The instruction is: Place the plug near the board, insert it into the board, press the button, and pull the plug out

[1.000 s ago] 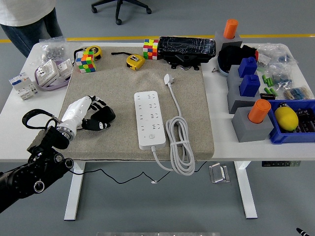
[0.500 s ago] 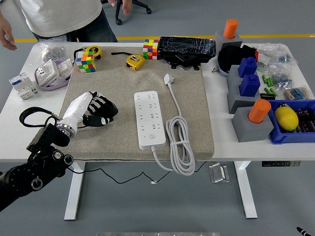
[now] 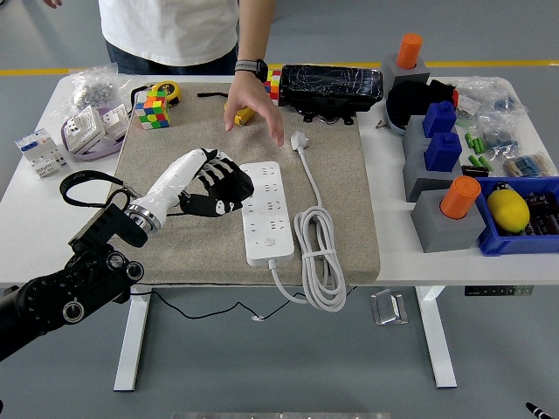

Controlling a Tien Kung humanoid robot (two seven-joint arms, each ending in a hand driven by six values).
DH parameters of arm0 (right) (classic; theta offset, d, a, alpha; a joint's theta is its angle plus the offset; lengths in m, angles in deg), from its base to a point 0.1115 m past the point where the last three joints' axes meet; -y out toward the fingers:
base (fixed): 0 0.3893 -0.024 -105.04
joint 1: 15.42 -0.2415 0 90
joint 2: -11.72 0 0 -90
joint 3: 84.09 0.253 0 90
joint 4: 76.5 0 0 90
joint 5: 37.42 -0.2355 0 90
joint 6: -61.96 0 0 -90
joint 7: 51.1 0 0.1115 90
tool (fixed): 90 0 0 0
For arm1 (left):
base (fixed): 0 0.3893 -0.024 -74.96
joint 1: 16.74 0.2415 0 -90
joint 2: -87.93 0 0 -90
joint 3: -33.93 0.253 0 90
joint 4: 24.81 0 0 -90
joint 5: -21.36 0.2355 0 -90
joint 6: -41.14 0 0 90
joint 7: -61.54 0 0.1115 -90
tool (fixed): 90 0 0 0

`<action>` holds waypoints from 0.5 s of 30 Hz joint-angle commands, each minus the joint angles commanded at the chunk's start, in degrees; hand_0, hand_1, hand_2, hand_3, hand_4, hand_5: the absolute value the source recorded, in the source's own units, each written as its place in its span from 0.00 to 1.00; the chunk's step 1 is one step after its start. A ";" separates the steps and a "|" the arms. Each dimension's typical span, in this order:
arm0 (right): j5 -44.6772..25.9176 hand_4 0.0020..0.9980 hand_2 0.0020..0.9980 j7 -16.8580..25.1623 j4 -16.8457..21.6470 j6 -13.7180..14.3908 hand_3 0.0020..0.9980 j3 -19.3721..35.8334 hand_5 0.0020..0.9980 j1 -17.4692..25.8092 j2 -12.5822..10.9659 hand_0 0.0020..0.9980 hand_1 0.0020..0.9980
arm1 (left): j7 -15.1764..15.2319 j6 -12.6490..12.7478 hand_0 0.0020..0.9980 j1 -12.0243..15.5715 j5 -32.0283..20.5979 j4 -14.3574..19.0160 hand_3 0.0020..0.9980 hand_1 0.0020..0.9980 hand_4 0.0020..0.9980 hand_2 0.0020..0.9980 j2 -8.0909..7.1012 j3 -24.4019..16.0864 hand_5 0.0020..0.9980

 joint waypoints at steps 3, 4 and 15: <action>-0.11 0.98 0.64 0.01 -0.04 0.00 0.57 -0.26 0.59 -0.04 -0.09 0.61 0.67 | 0.32 0.17 0.37 -1.74 0.30 -1.12 0.54 0.39 0.72 0.46 0.40 2.82 0.00; -0.14 0.98 0.64 0.00 -0.05 0.00 0.57 -0.37 0.59 -0.07 -0.10 0.61 0.67 | 0.33 0.24 0.37 -2.28 0.34 -1.50 0.54 0.39 0.72 0.46 0.56 3.73 0.00; -0.21 0.98 0.64 -0.01 0.18 -0.03 0.57 -0.62 0.59 -0.18 -0.15 0.61 0.67 | -1.10 2.56 0.38 -5.24 0.96 -6.24 0.55 0.39 0.70 0.47 2.47 9.08 0.00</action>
